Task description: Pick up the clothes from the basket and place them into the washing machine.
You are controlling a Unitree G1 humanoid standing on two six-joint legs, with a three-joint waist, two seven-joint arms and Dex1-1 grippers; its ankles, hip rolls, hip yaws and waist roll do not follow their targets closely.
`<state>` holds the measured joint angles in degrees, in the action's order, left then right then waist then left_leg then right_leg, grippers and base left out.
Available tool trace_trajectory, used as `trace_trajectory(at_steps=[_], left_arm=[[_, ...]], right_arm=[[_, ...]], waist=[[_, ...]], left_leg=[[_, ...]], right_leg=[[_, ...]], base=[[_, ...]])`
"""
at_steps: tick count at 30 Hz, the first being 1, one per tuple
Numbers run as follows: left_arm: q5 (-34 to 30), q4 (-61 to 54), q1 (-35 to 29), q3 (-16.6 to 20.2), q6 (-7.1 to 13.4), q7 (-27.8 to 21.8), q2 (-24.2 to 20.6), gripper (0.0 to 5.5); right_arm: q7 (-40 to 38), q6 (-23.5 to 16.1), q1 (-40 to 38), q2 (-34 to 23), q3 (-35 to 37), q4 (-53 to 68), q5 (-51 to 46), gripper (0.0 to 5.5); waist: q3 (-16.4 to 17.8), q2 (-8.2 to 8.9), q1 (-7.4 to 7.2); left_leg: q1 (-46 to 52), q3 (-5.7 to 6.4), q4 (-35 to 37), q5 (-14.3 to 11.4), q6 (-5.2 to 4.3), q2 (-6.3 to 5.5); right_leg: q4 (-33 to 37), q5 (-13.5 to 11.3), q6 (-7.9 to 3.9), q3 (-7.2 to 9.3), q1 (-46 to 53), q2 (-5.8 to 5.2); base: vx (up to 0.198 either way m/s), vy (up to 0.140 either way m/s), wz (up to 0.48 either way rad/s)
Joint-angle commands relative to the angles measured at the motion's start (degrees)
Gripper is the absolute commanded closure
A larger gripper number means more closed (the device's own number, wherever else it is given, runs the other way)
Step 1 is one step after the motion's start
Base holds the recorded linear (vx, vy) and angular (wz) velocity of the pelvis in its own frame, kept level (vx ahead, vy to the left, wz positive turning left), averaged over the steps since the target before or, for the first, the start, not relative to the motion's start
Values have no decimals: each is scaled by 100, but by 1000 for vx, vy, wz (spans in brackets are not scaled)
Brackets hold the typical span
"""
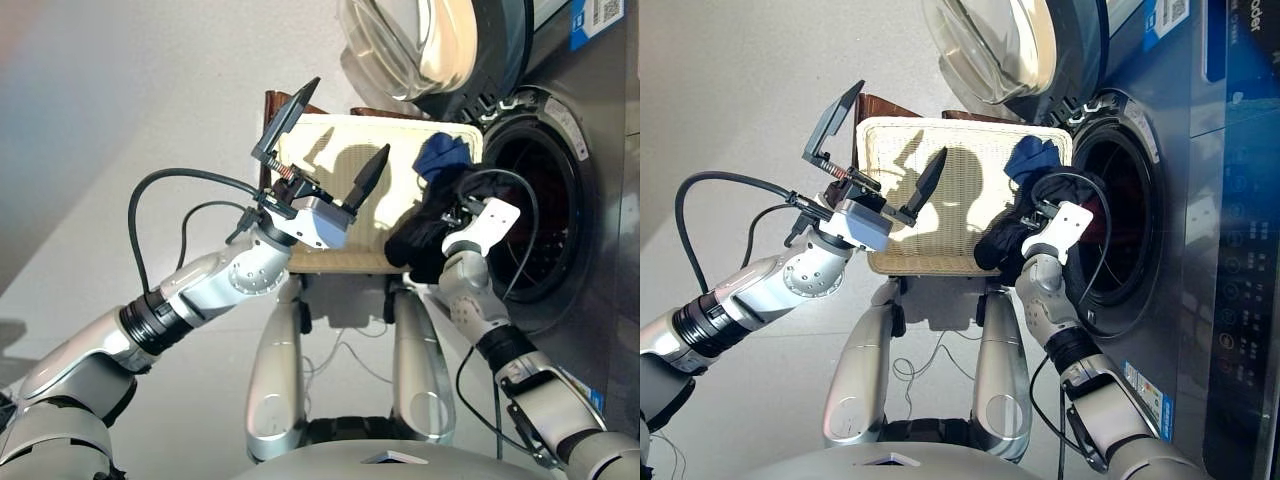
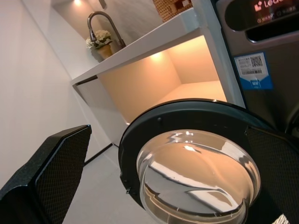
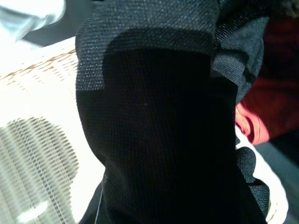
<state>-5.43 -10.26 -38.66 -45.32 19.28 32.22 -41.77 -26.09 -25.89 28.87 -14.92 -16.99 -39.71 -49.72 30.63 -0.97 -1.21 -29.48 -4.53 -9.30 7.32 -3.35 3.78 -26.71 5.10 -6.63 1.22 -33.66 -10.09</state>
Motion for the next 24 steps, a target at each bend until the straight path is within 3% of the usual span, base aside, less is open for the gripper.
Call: trace_trajectory(at_steps=[1, 3, 8, 16, 24], left_arm=[[281, -611, -62, 204, 476, 62, 174, 0], [478, -614, -66, 206, 487, -146, 206, 0], [1096, -549, -43, 13, 564, -691, 279, 0], [1344, -466, -52, -32, 475, -851, 320, 0], [1404, -556, 77, 87, 491, -898, 275, 0]], right_arm=[[345, -500, 371, 150, 586, -90, -1160, 550], [698, -474, 566, 160, 814, -391, -1946, 550], [576, -362, 1252, -268, 1180, -1276, -1996, 550], [171, -312, 1744, -1478, 1904, -2193, -2058, 550], [-230, -467, 1641, -2374, 2414, -2344, -1890, 550]], waist=[[-84, -99, 51], [-84, -115, 77], [-84, -178, 150], [-84, -381, 249], [-84, -539, 177]], left_leg=[[-4, -24, -632, -564, -147, -154], [38, -26, -589, -563, -165, -156], [-28, 7, -670, -599, -174, -178], [-380, 122, -778, -606, -202, -238], [-713, 144, -778, -530, -270, -222]], right_leg=[[1064, -708, -208, -150, 263, -45], [1057, -680, -200, -157, 285, -32], [960, -583, -188, -189, 227, -14], [620, -424, -171, -95, -116, -72], [367, -329, -120, -66, -529, -70]], base=[[0, 0, 0], [0, 0, 0], [0, 0, 0], [8, -20, 113], [10, -14, 116]])
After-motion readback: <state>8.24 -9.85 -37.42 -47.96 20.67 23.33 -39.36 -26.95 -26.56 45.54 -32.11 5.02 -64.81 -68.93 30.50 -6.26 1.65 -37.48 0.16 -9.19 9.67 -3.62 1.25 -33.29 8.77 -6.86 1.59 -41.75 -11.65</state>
